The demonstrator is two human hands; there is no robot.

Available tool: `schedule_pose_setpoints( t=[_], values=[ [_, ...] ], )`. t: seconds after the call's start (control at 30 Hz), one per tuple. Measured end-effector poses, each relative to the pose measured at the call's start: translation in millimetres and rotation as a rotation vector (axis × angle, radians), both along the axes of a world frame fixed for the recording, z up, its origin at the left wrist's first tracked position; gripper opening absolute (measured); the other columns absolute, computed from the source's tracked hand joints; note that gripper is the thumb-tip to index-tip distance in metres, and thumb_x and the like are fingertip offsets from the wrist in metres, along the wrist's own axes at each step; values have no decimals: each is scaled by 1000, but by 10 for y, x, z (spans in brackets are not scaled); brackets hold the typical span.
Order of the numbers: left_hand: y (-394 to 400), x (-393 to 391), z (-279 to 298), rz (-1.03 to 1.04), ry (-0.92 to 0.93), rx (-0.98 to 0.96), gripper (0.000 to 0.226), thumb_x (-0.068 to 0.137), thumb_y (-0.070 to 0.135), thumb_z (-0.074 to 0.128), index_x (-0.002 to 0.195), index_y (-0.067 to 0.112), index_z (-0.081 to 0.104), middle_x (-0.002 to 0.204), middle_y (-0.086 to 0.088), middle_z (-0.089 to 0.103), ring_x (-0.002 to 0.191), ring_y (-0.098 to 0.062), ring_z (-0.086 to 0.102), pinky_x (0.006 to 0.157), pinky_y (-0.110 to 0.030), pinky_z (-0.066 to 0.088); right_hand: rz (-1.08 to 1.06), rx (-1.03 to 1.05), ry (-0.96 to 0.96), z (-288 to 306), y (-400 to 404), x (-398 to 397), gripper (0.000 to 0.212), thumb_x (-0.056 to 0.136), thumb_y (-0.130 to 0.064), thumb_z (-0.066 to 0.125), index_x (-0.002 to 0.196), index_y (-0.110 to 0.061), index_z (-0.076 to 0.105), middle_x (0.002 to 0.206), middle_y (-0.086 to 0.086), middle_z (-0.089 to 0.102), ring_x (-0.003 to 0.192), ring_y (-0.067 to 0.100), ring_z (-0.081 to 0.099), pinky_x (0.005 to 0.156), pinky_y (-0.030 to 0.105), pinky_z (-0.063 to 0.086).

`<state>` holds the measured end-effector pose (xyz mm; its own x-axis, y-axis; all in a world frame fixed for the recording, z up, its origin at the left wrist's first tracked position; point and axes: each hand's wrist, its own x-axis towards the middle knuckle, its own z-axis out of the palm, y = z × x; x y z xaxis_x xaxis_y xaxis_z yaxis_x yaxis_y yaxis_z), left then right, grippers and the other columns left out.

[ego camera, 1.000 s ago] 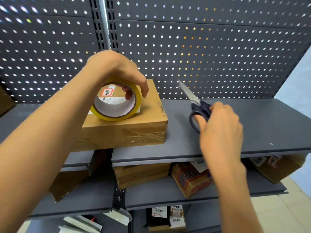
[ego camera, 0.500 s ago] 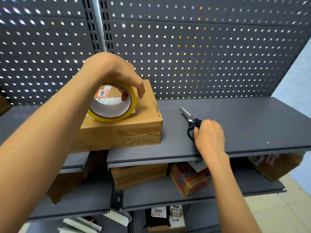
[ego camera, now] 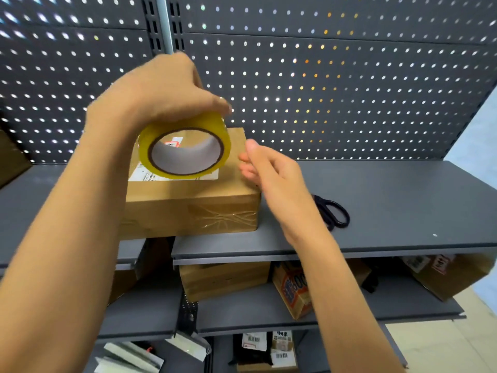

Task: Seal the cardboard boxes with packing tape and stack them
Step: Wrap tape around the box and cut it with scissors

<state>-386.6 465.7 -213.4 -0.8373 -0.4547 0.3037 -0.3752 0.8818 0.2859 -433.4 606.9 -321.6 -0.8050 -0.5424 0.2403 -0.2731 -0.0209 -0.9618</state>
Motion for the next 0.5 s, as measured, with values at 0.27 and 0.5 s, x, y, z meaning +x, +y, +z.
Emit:
schedule_pose_setpoints(
  t=[0.27, 0.5],
  values=[
    [272, 434, -304, -69, 500, -34, 59, 80, 54, 56, 58, 0, 55, 50, -11, 25, 54, -24, 22, 47, -32, 20, 118, -151, -114, 33, -58, 213, 53, 96, -45, 47, 103, 6, 63, 117, 31, 54, 114, 38, 51, 103, 50, 41],
    [311, 530, -621, -38, 653, -57, 56, 86, 52, 53, 51, 8, 48, 45, 0, 25, 49, -24, 27, 54, -31, 20, 78, -236, 35, -16, 22, 311, 34, 94, -26, 57, 124, -13, 64, 97, -19, 68, 91, -10, 60, 79, 8, 45]
  ],
)
